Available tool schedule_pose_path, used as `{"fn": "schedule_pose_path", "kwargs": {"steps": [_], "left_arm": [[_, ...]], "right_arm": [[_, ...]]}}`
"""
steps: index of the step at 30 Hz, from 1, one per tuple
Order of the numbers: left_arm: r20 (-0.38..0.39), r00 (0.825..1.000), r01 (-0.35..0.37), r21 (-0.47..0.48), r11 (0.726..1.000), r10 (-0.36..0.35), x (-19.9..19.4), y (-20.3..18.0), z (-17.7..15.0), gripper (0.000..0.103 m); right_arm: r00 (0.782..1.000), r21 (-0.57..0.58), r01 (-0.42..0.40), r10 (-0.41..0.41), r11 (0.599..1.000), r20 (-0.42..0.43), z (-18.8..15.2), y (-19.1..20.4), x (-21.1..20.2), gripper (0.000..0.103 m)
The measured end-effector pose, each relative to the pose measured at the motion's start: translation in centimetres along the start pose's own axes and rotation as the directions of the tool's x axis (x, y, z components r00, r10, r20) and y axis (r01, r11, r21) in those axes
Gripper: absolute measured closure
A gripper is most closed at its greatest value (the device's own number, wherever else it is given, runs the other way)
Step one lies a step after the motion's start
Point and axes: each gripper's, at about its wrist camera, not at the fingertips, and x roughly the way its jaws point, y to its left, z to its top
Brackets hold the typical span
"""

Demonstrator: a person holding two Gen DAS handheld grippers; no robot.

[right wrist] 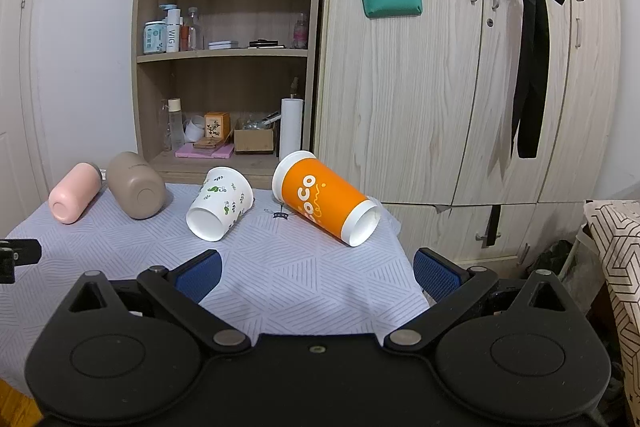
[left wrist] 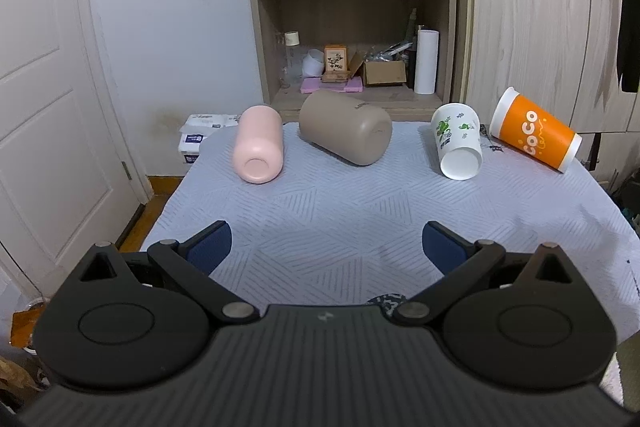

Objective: Flip cup upright

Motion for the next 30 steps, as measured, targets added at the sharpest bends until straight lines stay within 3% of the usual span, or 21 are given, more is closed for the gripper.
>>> {"fn": "schedule_pose_path", "kwargs": {"steps": [30], "left_arm": [[-0.018,0.998,-0.059,0.032,0.998,0.059,-0.01,0.09,-0.25,0.0]], "right_arm": [[1.0,-0.009,-0.003,0.003,1.0,-0.021,-0.15,0.17,0.71,0.0]]}}
